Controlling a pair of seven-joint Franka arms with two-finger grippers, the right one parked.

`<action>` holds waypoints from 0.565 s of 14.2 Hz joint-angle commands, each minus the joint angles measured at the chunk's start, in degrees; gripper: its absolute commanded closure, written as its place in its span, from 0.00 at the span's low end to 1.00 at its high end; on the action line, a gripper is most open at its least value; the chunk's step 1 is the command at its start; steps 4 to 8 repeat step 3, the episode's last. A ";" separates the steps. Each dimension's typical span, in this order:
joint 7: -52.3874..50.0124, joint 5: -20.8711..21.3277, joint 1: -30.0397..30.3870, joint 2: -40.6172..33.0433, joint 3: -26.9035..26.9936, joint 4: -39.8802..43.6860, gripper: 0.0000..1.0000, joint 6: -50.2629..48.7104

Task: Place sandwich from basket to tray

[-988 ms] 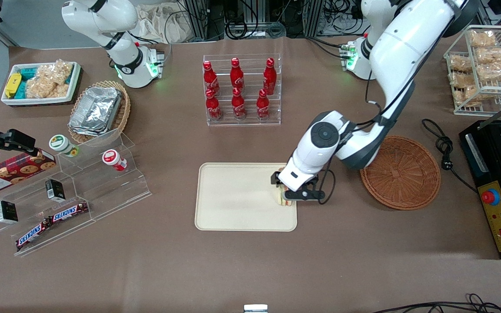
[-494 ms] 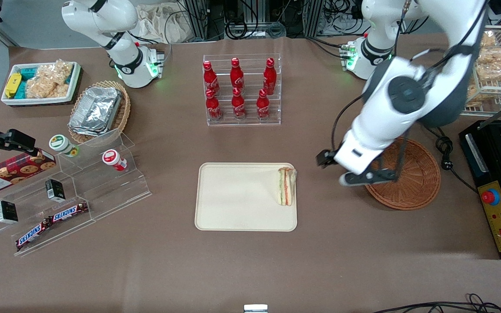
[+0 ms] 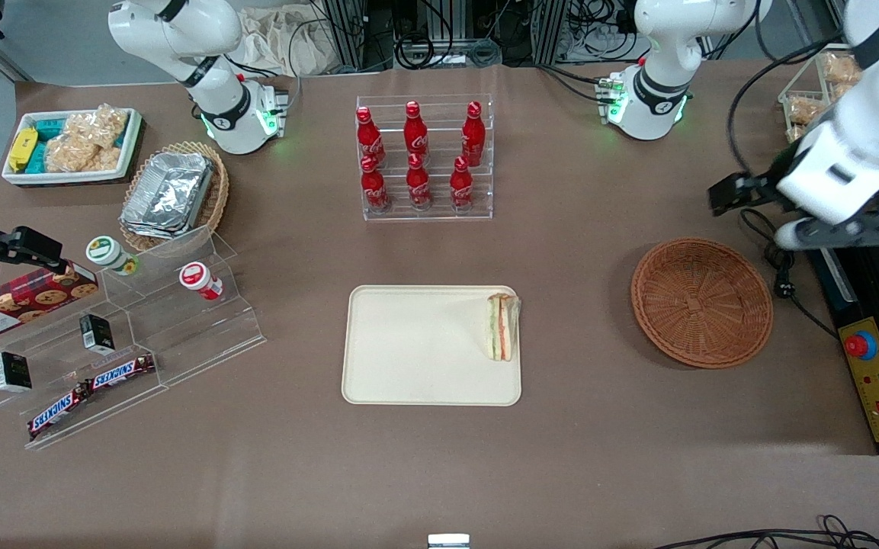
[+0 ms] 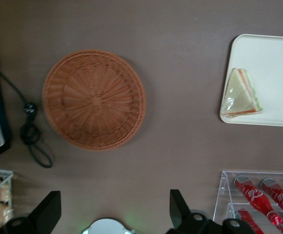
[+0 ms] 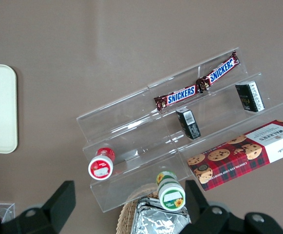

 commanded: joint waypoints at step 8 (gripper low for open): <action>1.00 -0.91 -2.72 -3.10 3.97 -2.04 0.00 0.28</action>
